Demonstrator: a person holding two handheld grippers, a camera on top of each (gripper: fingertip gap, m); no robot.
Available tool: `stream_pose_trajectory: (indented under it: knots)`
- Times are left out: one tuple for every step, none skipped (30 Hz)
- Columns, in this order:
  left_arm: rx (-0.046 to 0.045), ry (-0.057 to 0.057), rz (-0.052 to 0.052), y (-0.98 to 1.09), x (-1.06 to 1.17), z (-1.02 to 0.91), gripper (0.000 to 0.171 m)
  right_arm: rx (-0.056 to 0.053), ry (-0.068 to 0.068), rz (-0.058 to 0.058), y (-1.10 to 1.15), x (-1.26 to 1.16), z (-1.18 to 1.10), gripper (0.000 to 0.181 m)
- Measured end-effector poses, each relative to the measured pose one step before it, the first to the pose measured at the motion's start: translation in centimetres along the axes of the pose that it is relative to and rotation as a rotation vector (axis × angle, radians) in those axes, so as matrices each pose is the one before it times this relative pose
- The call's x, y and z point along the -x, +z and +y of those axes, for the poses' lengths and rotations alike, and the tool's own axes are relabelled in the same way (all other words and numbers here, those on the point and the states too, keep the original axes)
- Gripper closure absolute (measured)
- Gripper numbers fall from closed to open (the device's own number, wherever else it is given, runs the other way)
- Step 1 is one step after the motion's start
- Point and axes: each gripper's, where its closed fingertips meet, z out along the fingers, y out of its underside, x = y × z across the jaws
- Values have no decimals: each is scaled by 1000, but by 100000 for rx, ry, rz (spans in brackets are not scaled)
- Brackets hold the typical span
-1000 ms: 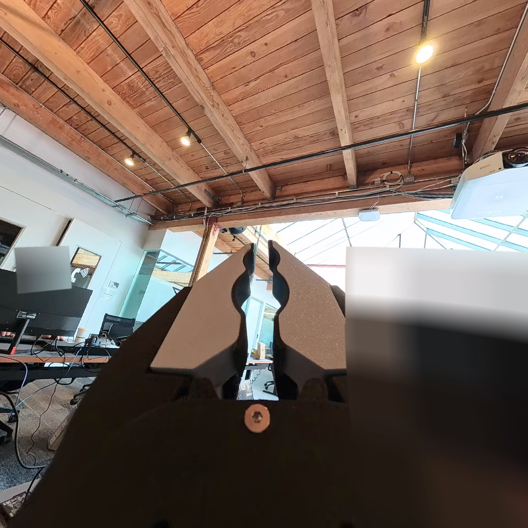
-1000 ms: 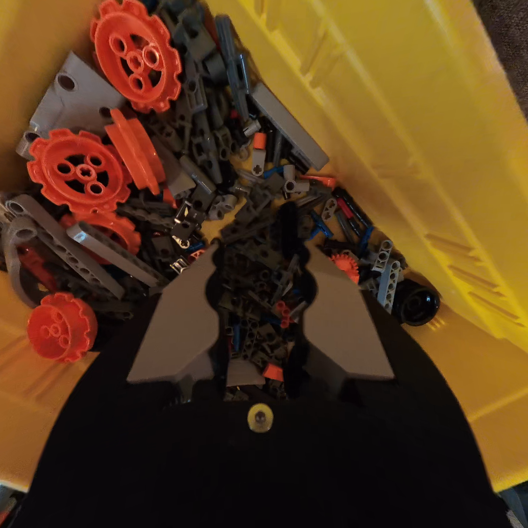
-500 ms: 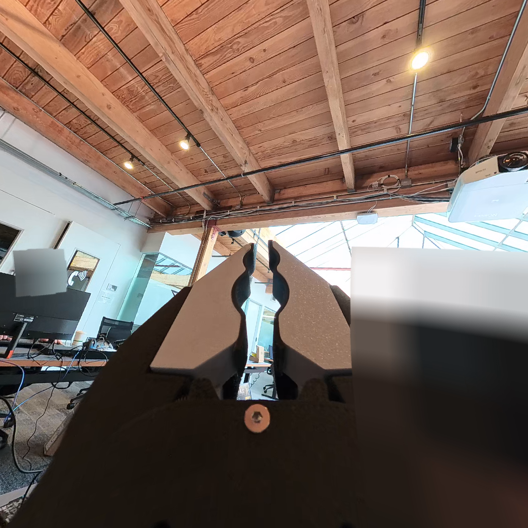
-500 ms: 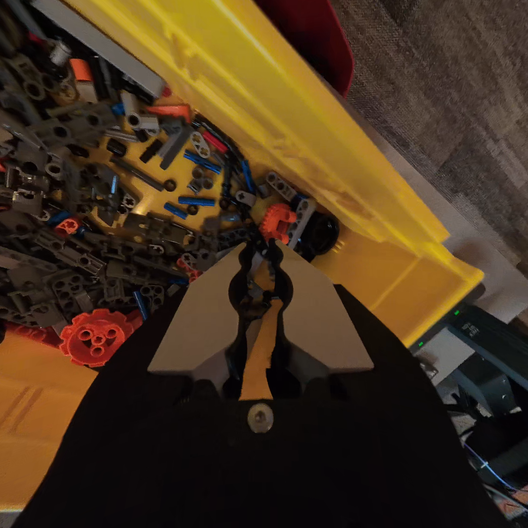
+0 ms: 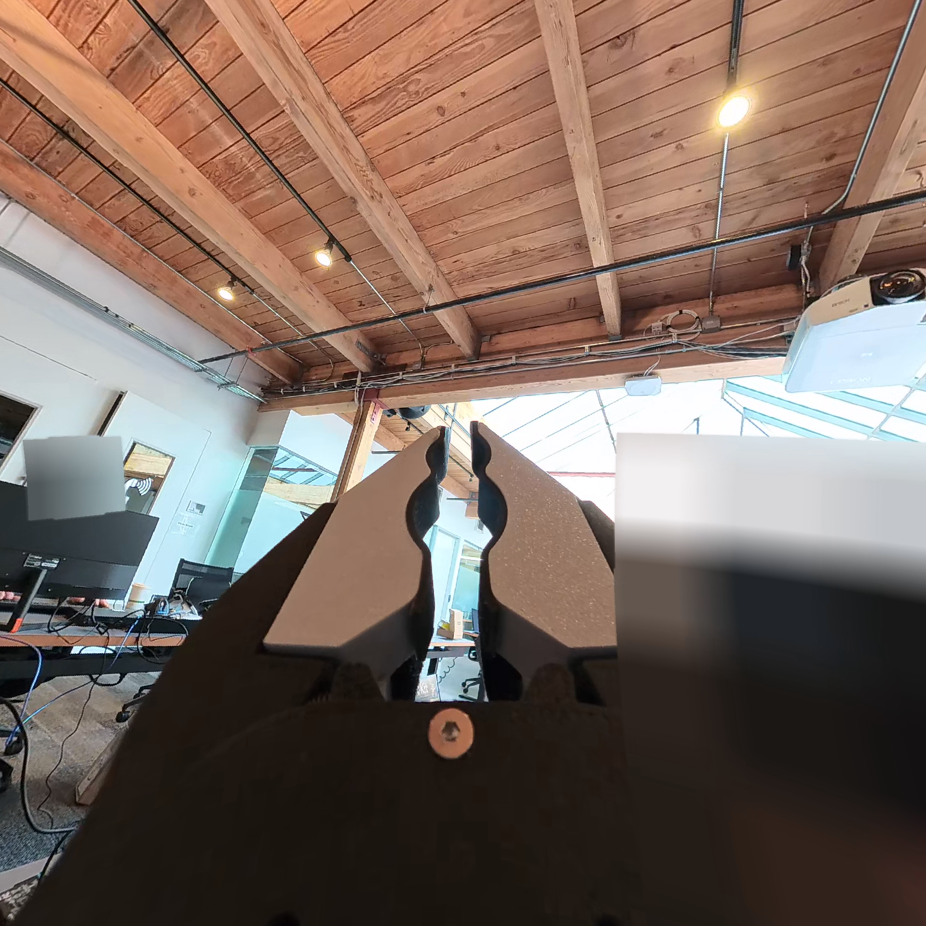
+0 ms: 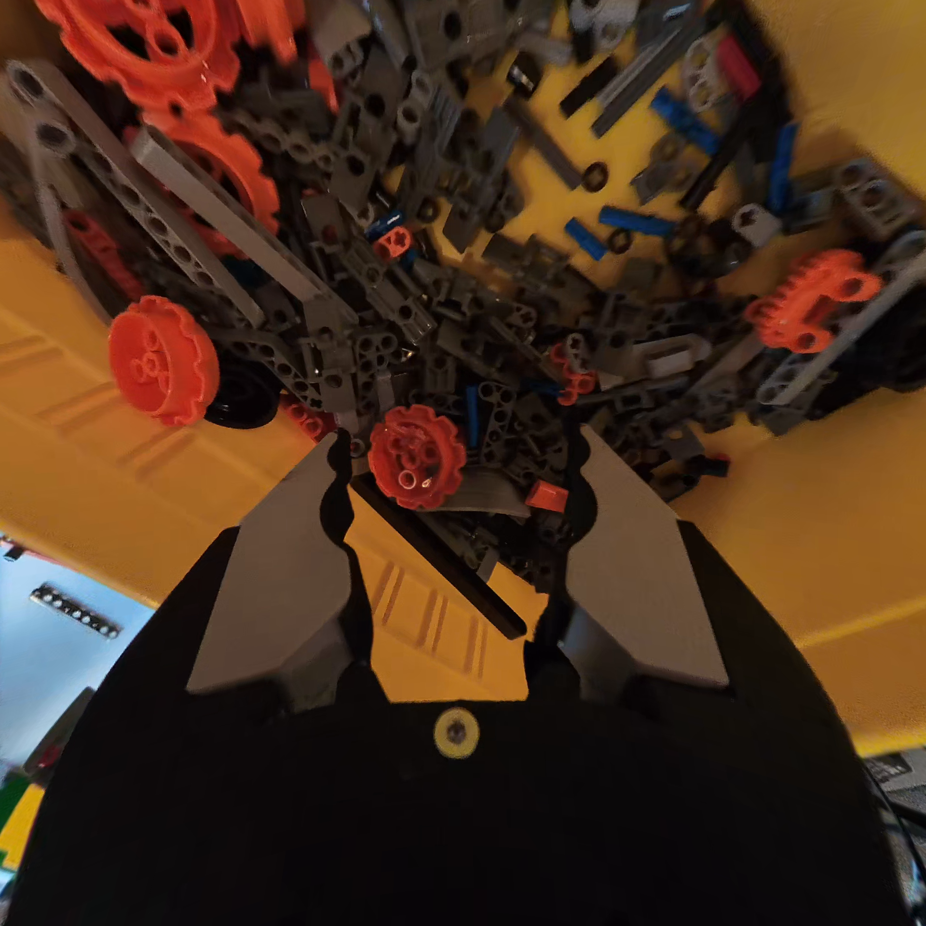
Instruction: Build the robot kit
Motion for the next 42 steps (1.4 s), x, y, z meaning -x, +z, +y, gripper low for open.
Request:
stream_pose_trajectory:
  knots:
    - [94, 33, 51, 8, -23, 21, 165, 1325, 1179, -417, 301, 22, -13, 96]
    - [162, 117, -5, 24, -9, 42, 165, -1121, 3377, -652, 12, -156, -365, 101]
    - [102, 143, -82, 15, 1, 16, 165, 144, 2235, 996, 60, -436, -98, 108]
    - [22, 10, -60, 3, 25, 21, 165, 1417, 744, -117, 170, -217, 141, 110]
    - [6, -183, 46, 10, 8, 7, 165, 1712, 125, -1257, 228, 30, 218, 110]
    - [19, -215, 115, 0, 11, 8, 165, 1254, 137, -460, 164, -42, 141, 111]
    - [8, -50, -19, -2, 12, -5, 165, 238, 198, 493, 102, -172, -41, 113]
    - [-84, 94, -115, -11, 19, -16, 165, -174, 383, -320, 106, -9, -101, 114]
    - [-108, 111, -17, 2, -21, -13, 165, 39, 260, -534, 119, 62, -75, 115]
    - [38, 125, 7, 3, -16, 3, 165, 349, 318, -463, 53, 80, 8, 116]
    - [113, 131, -55, 3, -11, 22, 165, -48, 388, -298, -26, 74, -5, 119]
    - [29, 40, -21, 19, 6, 16, 165, -581, 8, 260, -43, -5, -39, 121]
    - [11, -83, 25, 16, 2, 21, 165, -621, -15, -288, -25, 89, -22, 125]
    - [111, -148, 54, 13, 2, 37, 165, -669, 98, -617, -5, 127, -36, 128]
    - [153, -111, 82, 18, -1, 37, 165, -394, 413, -18, 17, 13, -2, 129]
    - [70, 4, -24, 12, 7, 14, 165, -414, 514, -1, -6, -1, -5, 129]
    - [-39, 66, -71, 8, 11, 2, 165, -438, 36, 44, -15, 5, 17, 129]
    - [-23, 41, 5, -2, -7, -5, 165, -203, -183, 70, -18, 6, 51, 129]
    - [7, 36, 16, -5, -16, -17, 165, 184, -733, 110, -70, 5, 67, 129]
    - [-58, 74, -30, -16, -3, -14, 165, -378, -1021, 341, -137, -14, -25, 130]
    - [-114, 93, -57, -4, 0, -28, 165, -962, -883, 330, -225, -30, -137, 131]
    - [-50, 65, -41, -8, 3, -3, 165, -1841, -650, 215, -303, -33, -290, 130]
    - [58, 6, -18, 12, 7, 12, 165, -2400, -238, 179, -375, -50, -400, 130]
    - [91, -47, -10, 6, 13, 24, 165, -2734, -140, 785, -426, -157, -499, 130]
    - [45, -96, -11, 16, 28, 22, 165, -2871, -832, 2469, -453, -426, -578, 130]
    - [15, -116, 16, 15, 13, 16, 165, -3652, -2555, 6144, -538, -938, -819, 130]
    - [86, -80, 18, 25, 5, 49, 165, -5421, -3532, 6605, -559, -930, -1070, 131]
    - [198, -14, 4, 29, -1, 51, 165, -4809, -3080, 4162, -427, -591, -987, 133]
    - [227, 8, 23, 27, -3, 55, 165, -2059, -1742, 3680, -209, -631, -573, 134]
    - [135, -9, 62, 25, -15, 32, 165, 854, -1017, 2159, 80, -492, -94, 134]
    - [18, -6, 49, -5, -16, 1, 165, 2832, -453, -888, 305, -52, 272, 133]
    - [-101, 1, 13, -23, -7, -35, 165, 3335, 1, -1914, 441, 114, 402, 132]
    - [-237, -10, 7, -35, -7, -66, 165, 2163, -295, -431, 512, -81, 271, 131]
    - [-310, 16, 11, -47, -10, -80, 165, 1412, -395, 32, 529, -103, 162, 131]
    - [-251, 65, 4, -33, -15, -62, 165, 1480, -660, 1948, 504, -333, 100, 131]
    - [-107, 76, 23, -12, -31, -30, 165, 902, -1894, 4084, 445, -523, -17, 132]
    - [52, 37, 75, 2, -32, 5, 165, 944, -2398, 3080, 453, -295, -24, 138]
    - [156, -5, 93, 20, -28, 34, 165, 1645, -1822, 2240, 411, -198, 43, 141]
    - [153, -46, 65, 16, -16, 41, 165, 1828, -1131, 1780, 336, -153, 48, 147]
    - [105, -93, 65, 21, 3, 30, 165, 1153, -1041, 1453, 219, -122, -33, 151]
    - [72, -102, 46, 7, 1, 22, 165, 184, -628, 1422, 78, -138, -116, 154]
    - [16, -51, -19, 6, 17, 6, 165, -149, -363, 2258, -72, -303, -115, 159]
